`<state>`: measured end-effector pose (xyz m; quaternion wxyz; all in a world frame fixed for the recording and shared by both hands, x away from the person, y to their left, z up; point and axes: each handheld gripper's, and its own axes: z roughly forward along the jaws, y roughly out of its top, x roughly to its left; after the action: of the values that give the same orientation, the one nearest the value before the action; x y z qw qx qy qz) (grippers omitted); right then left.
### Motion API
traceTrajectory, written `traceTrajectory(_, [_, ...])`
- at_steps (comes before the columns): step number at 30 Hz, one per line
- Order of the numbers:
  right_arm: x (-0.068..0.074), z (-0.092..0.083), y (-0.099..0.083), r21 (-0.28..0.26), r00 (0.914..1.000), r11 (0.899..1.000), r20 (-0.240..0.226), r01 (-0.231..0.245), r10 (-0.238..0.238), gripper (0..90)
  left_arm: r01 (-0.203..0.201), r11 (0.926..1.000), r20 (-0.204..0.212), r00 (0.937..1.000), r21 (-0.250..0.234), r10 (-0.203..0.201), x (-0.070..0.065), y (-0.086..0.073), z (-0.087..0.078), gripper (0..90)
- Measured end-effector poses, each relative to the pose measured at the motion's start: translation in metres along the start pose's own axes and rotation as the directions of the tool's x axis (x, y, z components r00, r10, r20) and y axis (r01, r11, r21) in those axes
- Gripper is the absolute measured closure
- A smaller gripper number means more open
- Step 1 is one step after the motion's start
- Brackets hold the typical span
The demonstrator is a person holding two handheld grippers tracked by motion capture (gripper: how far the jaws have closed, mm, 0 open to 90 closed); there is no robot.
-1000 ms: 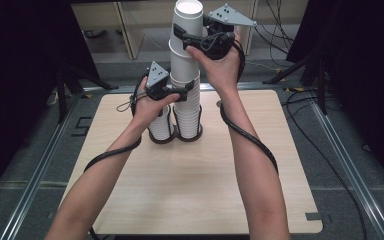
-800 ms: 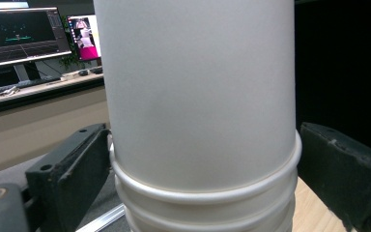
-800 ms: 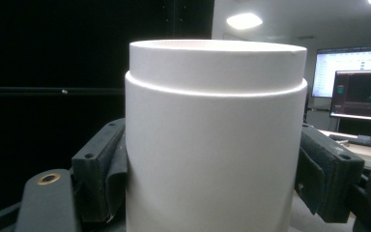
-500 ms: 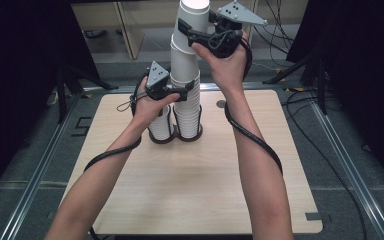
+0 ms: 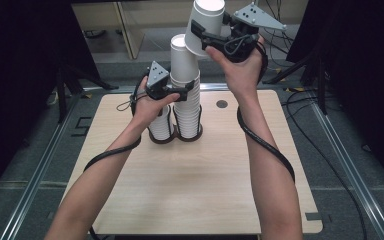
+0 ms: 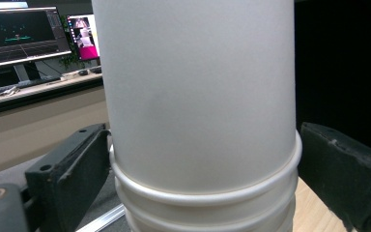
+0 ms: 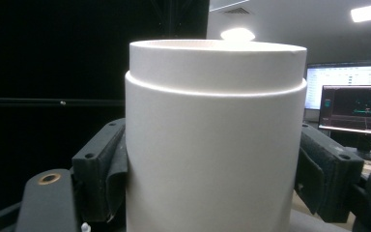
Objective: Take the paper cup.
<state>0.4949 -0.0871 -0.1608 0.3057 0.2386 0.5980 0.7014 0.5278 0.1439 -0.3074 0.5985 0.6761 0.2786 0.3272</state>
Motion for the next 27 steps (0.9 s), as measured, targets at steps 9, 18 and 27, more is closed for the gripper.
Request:
traceTrajectory(9, [-0.003, -0.015, -0.006, 0.008, 0.9999, 1.000, 0.015, 0.006, -0.006, 23.0, -0.008, 1.0000, 0.002, 1.0000, 0.001, 0.008, 0.000, 0.001, 0.000, 5.2])
traceTrajectory(18, [-0.007, -0.029, -0.014, 0.023, 0.9995, 1.000, 0.029, 0.014, -0.015, 23.0, -0.013, 0.9999, 0.014, 0.9998, -0.001, 0.013, -0.002, 0.000, -0.007, 4.1])
traceTrajectory(27, [-0.010, -0.041, -0.026, 0.039, 0.9990, 0.999, 0.040, 0.017, -0.019, 22.9, -0.034, 0.9993, 0.004, 0.9994, -0.017, 0.034, -0.006, 0.000, -0.021, 0.0])
